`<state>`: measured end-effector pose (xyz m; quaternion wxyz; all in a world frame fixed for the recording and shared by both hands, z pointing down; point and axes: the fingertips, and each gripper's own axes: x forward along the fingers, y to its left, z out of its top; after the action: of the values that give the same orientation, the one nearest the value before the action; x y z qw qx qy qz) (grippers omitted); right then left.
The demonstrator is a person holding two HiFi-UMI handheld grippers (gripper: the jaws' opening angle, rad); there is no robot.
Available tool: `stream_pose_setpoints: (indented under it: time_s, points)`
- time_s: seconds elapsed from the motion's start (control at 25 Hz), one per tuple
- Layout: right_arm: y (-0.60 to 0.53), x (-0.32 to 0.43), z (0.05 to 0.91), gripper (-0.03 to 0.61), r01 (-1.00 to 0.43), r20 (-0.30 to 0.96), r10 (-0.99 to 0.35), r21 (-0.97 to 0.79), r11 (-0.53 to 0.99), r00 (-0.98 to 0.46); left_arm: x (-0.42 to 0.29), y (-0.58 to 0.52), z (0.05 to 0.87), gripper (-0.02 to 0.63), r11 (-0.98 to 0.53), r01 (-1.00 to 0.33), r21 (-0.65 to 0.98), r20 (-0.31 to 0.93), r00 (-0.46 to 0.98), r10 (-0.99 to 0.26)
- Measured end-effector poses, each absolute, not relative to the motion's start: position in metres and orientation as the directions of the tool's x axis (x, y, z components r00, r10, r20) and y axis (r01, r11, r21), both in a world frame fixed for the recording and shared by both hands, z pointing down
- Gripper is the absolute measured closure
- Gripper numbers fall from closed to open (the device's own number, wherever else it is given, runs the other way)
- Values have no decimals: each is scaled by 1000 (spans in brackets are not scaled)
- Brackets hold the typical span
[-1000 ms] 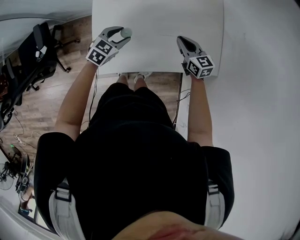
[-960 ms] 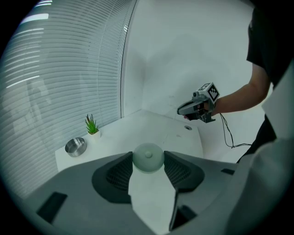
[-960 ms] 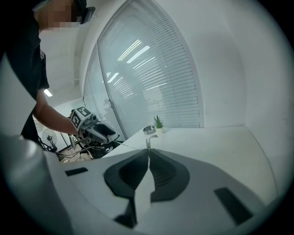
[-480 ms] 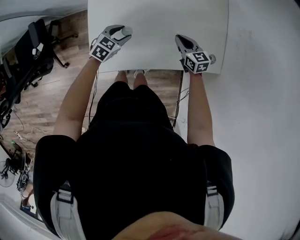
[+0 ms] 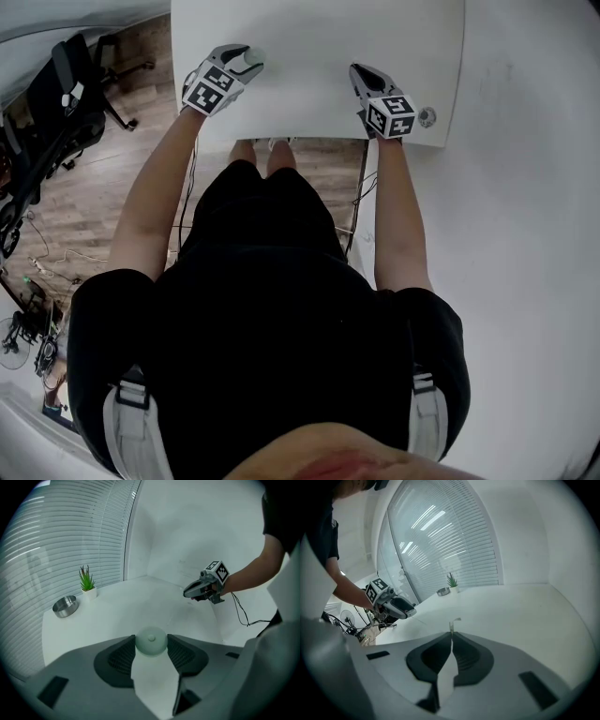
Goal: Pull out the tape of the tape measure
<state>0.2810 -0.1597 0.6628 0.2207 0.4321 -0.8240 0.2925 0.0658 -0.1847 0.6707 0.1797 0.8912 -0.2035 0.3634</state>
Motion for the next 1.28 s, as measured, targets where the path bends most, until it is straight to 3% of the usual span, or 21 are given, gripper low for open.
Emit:
stream_pose_setpoints:
  time_s: [1.28]
  points:
    - [-150,283,734,546,-849,759,-461,-224,479,-460,63,-179,739,387,-848,-506,160,800,570,-189]
